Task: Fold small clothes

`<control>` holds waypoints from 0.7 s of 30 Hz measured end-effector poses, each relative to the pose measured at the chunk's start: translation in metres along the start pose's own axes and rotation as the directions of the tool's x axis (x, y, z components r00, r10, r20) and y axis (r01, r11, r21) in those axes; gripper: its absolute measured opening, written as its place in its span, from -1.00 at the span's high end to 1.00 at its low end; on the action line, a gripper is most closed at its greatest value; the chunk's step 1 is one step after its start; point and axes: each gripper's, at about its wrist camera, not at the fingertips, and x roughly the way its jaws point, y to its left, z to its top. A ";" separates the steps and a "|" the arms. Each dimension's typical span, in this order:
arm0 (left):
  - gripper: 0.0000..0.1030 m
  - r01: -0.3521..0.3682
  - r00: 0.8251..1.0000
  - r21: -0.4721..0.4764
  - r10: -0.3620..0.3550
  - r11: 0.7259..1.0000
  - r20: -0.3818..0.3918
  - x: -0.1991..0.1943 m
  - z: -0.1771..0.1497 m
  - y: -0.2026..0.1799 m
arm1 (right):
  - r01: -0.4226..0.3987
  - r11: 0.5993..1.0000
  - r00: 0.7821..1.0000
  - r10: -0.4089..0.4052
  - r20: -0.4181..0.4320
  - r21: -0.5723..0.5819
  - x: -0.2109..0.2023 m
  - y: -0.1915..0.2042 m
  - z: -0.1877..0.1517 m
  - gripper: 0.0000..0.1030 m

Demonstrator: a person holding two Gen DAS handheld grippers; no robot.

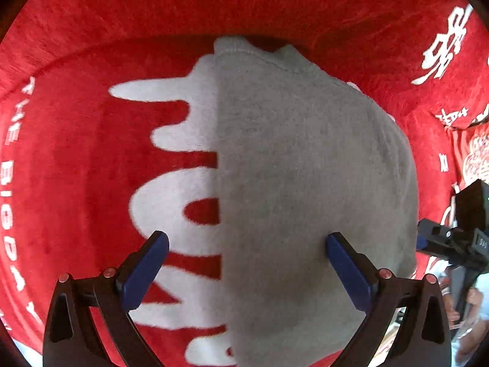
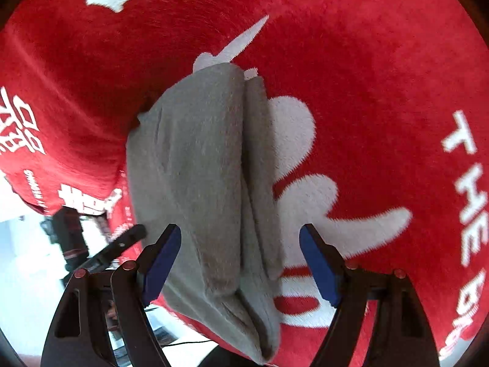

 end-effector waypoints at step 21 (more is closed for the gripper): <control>0.02 0.091 0.995 0.062 -0.094 0.994 0.033 0.003 0.009 -0.025 | -0.164 0.986 0.984 0.164 -0.074 0.000 0.042 0.019 0.007 0.32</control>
